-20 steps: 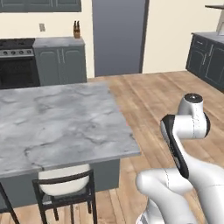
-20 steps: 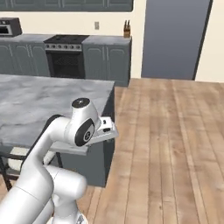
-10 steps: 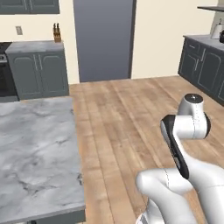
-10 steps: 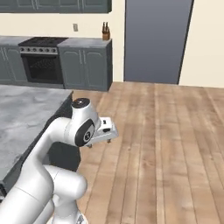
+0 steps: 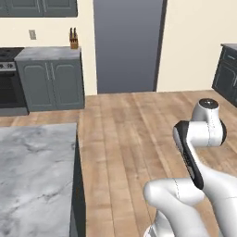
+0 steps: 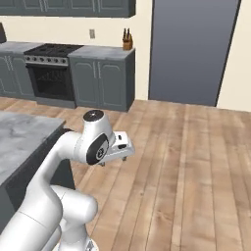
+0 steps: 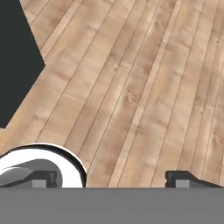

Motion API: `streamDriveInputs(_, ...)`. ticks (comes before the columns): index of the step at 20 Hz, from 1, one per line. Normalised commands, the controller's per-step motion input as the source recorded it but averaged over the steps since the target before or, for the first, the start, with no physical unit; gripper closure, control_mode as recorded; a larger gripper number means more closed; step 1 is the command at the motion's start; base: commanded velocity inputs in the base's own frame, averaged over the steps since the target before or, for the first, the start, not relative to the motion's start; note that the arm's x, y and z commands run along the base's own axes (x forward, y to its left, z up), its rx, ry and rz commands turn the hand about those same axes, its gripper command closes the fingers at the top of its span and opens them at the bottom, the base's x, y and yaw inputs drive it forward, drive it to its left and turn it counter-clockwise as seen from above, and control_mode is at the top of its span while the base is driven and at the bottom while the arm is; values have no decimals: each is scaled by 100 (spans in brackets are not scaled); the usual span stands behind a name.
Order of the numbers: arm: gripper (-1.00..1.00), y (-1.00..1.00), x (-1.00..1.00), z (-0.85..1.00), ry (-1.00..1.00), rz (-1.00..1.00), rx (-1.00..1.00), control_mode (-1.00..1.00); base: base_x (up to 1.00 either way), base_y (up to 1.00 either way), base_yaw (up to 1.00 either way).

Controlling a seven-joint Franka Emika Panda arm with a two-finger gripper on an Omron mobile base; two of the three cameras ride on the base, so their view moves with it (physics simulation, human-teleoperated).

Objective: Retrieve the butter from the fridge and place it on a plate on the dining table. Then retrieve the butter knife by the fridge and place it near the plate.

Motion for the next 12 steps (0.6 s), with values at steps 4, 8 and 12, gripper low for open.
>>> streamDriveInputs(4, -100, 0, 0, 0, 0, 0, 0, 100, 100, -36, 23)
streamDriveInputs(8, -100, 0, 0, 0, 0, 0, 0, 100, 100, -43, 24)
streamDriveInputs(12, -100, 0, 0, 0, 0, 0, 0, 100, 100, -23, 40)
